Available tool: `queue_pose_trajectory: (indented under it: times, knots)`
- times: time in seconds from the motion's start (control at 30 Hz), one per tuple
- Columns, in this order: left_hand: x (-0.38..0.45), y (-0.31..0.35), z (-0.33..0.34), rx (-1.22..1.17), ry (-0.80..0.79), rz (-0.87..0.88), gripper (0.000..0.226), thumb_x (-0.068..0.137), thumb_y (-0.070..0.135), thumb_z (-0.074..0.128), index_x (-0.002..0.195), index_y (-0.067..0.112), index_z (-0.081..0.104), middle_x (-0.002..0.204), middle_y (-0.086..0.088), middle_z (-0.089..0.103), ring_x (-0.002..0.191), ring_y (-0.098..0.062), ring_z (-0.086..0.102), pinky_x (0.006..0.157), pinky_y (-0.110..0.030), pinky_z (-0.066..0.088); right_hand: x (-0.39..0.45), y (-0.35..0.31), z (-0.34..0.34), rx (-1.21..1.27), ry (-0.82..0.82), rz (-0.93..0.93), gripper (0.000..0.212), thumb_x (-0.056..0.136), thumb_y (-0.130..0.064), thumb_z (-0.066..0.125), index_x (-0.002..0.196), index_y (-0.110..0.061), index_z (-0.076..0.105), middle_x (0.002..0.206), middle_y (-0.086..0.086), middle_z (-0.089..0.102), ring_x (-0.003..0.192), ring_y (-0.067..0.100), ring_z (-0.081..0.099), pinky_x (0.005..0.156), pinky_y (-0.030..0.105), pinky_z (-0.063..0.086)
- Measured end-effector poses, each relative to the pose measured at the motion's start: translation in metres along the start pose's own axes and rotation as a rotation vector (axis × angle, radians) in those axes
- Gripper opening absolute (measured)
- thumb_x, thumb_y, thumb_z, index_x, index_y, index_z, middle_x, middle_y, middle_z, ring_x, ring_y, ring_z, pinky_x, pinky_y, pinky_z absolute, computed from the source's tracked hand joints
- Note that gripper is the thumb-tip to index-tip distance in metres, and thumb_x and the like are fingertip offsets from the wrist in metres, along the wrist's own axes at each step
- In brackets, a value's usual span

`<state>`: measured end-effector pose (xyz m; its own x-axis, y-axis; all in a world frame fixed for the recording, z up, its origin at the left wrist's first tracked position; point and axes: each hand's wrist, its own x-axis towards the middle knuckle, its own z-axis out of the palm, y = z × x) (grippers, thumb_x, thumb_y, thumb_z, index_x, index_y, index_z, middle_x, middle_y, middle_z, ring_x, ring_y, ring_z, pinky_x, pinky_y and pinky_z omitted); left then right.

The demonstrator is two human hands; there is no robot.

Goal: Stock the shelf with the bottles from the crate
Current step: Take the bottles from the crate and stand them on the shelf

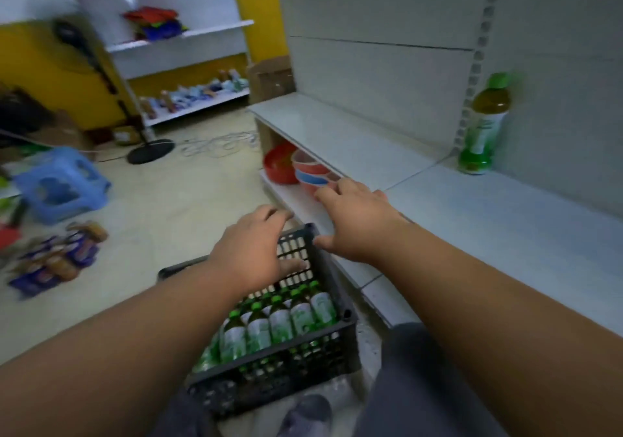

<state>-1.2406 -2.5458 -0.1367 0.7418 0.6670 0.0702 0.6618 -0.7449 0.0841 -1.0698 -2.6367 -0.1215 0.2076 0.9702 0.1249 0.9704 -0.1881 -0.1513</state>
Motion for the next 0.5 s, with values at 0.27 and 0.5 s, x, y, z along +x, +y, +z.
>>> queue_pose_trajectory:
  times: [0.27, 0.5]
  knots:
    - [-0.106, -0.111, 0.023, -0.034, -0.055, -0.363, 0.094, 0.070, 0.069, 0.074, 0.147, 0.029, 0.039, 0.140, 0.000, 0.050, 0.125, -0.022, 0.049, 0.100, -0.039, 0.046, 0.043, -0.114, 0.056, 0.082, -0.100, -0.156, 0.065, 0.079, -0.058, 0.067, 0.131, -0.027, 0.044, 0.125, 0.008, 0.051, 0.114, 0.031, 0.052, 0.092, 0.049, 0.045]
    - [-0.137, -0.199, 0.120, -0.138, -0.113, -0.502, 0.095, 0.074, 0.067, 0.072, 0.151, 0.023, 0.037, 0.144, -0.003, 0.049, 0.127, -0.024, 0.047, 0.102, -0.040, 0.042, 0.094, -0.190, 0.182, 0.174, -0.386, -0.140, 0.071, 0.080, -0.053, 0.073, 0.135, -0.022, 0.043, 0.132, 0.012, 0.047, 0.117, 0.032, 0.051, 0.095, 0.047, 0.048]
